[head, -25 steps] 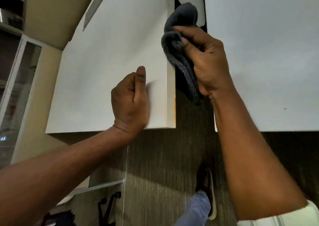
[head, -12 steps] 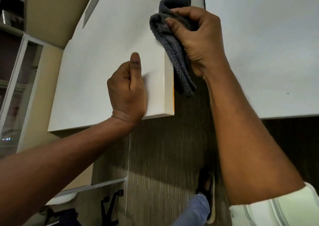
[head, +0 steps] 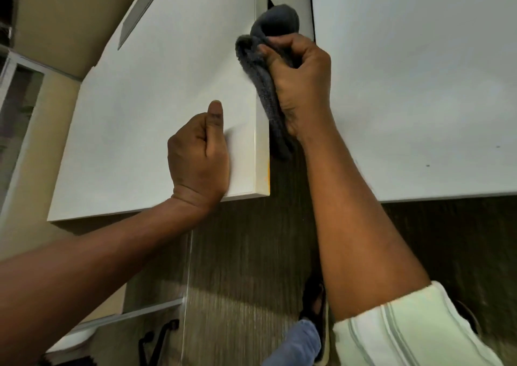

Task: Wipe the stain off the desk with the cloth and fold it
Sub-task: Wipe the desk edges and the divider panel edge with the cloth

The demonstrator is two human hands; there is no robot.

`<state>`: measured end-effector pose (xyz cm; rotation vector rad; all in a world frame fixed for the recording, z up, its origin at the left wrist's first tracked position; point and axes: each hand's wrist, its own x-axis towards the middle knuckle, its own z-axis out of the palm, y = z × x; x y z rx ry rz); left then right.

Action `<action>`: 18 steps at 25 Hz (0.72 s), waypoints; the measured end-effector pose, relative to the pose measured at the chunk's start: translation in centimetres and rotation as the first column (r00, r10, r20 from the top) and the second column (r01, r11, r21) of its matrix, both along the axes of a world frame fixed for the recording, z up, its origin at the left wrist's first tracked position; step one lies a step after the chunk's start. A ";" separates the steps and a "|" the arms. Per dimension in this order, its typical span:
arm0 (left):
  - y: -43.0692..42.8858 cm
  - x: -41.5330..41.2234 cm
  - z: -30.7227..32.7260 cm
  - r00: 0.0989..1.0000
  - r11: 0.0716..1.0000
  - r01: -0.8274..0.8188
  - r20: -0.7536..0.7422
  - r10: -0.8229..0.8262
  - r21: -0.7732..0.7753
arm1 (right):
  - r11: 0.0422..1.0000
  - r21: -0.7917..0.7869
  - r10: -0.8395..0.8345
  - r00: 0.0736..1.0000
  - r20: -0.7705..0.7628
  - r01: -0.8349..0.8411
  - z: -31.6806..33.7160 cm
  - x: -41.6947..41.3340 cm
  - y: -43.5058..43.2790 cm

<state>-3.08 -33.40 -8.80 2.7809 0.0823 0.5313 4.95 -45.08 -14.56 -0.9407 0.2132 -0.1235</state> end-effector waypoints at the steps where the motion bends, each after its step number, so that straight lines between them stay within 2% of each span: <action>1: 0.0 0.0 0.0 1.000 1.000 -0.005 -0.001 0.005 0.007 | 1.000 -0.026 0.013 1.000 0.003 -0.013 0.0 -0.1 0.1; 4: 0.0 0.1 0.2 1.000 1.000 -0.009 -0.013 0.009 0.025 | 0.987 -0.149 0.060 0.998 0.033 -0.054 -0.9 -6.7 0.1; 6: 0.0 0.1 0.3 1.000 0.999 -0.021 -0.022 0.022 0.038 | 0.989 -0.141 0.049 0.995 0.083 -0.037 -1.1 -11.5 0.3; 8: -0.1 0.1 0.3 0.999 0.998 -0.027 -0.019 0.028 0.053 | 0.994 -0.109 0.022 0.996 0.082 -0.013 -1.1 -11.2 0.5; 13: -0.1 0.1 0.4 1.000 0.999 0.008 -0.021 -0.008 0.035 | 0.996 -0.086 0.040 0.999 0.002 -0.040 -0.1 -2.3 -0.2; 15: 0.0 0.1 0.4 1.000 0.999 0.000 -0.028 0.001 0.044 | 0.991 -0.108 0.078 0.997 0.005 -0.077 -0.3 -3.6 -0.1; 18: -0.1 0.0 0.4 1.000 0.999 -0.002 -0.028 0.003 0.052 | 0.987 -0.119 0.109 0.993 0.045 -0.103 -1.6 -10.2 -0.2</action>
